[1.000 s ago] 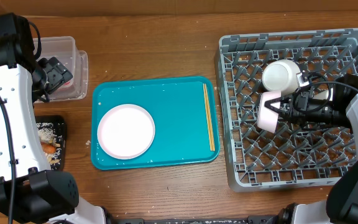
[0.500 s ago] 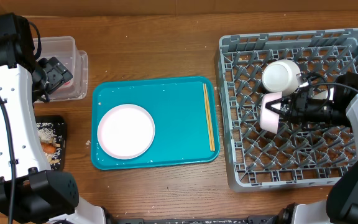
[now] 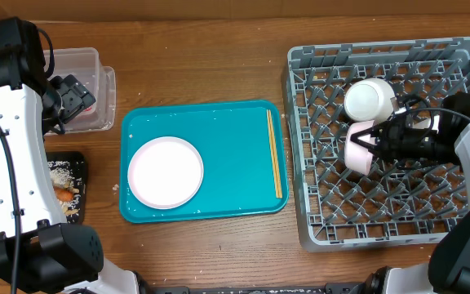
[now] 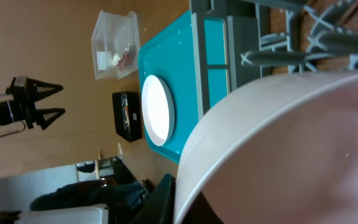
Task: Sort waste into correct bins and load items into the dishwasher
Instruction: 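Lower the small plate upright into the rack slots and release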
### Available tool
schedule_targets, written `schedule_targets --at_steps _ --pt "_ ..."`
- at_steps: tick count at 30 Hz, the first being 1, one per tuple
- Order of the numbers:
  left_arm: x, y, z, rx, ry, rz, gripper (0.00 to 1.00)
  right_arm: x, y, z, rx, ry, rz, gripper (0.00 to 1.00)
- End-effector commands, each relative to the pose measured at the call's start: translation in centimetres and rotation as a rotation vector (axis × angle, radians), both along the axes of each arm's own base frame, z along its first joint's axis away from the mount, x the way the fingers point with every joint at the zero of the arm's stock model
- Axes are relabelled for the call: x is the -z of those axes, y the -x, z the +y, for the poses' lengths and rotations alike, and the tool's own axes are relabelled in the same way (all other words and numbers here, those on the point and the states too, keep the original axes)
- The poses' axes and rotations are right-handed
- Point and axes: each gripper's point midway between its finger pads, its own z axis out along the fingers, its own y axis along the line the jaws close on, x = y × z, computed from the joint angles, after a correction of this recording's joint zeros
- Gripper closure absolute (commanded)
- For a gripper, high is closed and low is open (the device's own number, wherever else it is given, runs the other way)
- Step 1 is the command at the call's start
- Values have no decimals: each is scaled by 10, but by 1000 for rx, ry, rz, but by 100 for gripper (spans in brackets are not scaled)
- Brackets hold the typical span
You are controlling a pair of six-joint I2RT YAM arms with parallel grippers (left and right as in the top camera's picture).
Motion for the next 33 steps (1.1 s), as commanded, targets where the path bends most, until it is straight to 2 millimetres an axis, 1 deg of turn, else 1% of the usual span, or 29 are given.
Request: schedule_targets --at_steps 1,3,5,7,9,12,17,23,25,27,28,30,33 --pt "-10 1 1 1 -11 -26 0 1 -1 -5 32 29 47 90" --pt "-10 1 1 2 -11 -26 0 -2 -5 -8 48 49 60 88" --pt "-10 1 1 1 -11 -26 0 -2 -9 -17 78 108 90 87" --pt "-10 1 1 2 -11 -26 0 -1 -14 -33 126 218 138 87" --pt "-10 1 1 2 -11 -26 0 -8 -16 -42 150 281 151 87" --pt "-10 1 1 2 -11 -26 0 -21 -18 -49 162 329 149 87" --pt "-10 1 1 2 -11 -26 0 -29 -15 -75 251 486 220 85" --pt "-10 1 1 2 -11 -26 0 -32 -14 -75 255 484 224 85" --pt "-10 1 1 2 -11 -26 0 -33 -13 -74 252 480 226 84" --pt "-10 1 1 2 -11 -26 0 -33 -12 -72 235 484 218 78" --pt "-10 1 1 2 -11 -26 0 -33 -11 -70 219 486 210 73" --pt "-10 1 1 1 -11 -26 0 -31 -10 -66 180 504 196 61" --pt "-10 1 1 2 -11 -26 0 -26 -8 -60 146 570 204 49"
